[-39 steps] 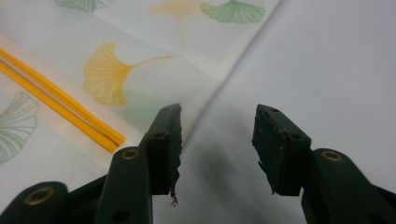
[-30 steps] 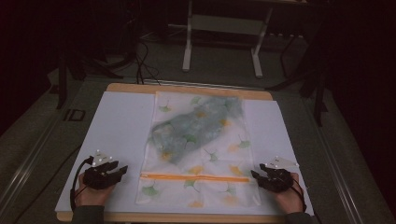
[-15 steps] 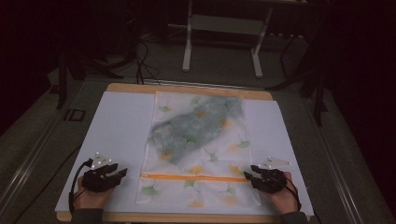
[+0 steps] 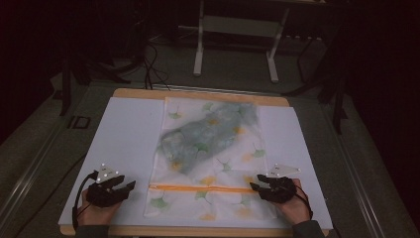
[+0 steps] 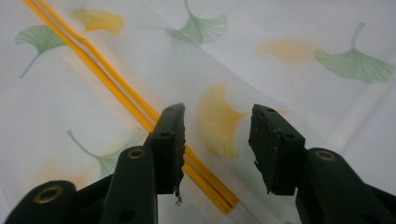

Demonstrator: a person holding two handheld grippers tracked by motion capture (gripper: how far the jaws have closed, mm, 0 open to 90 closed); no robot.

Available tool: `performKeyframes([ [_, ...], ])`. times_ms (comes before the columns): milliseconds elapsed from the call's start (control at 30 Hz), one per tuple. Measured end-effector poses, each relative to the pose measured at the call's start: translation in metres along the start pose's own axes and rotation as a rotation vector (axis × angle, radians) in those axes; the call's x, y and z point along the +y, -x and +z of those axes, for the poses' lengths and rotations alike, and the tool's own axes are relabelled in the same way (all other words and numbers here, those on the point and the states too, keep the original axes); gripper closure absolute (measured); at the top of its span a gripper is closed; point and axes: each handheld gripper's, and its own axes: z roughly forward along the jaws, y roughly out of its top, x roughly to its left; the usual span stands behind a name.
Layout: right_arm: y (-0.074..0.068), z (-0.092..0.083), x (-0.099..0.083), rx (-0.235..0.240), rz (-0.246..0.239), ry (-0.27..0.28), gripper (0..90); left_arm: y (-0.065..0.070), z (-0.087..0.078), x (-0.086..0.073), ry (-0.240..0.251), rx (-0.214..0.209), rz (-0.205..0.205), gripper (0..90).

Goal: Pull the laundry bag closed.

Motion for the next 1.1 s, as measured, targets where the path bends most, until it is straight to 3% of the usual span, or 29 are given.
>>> performKeyframes([
  [533,-0.017,0.025,0.027,0.064,-0.089,-0.027,55.7,0.000,0.000,0.002,0.018,-0.017,0.005,55.5],
  [833,-0.029,0.039,0.039,0.097,-0.128,-0.033,55.6,-0.006,-0.001,0.002,0.031,-0.019,-0.048,55.4],
  [1100,-0.037,0.046,0.048,0.117,-0.149,-0.028,55.6,-0.008,-0.002,0.000,0.035,-0.018,-0.052,59.7],
])
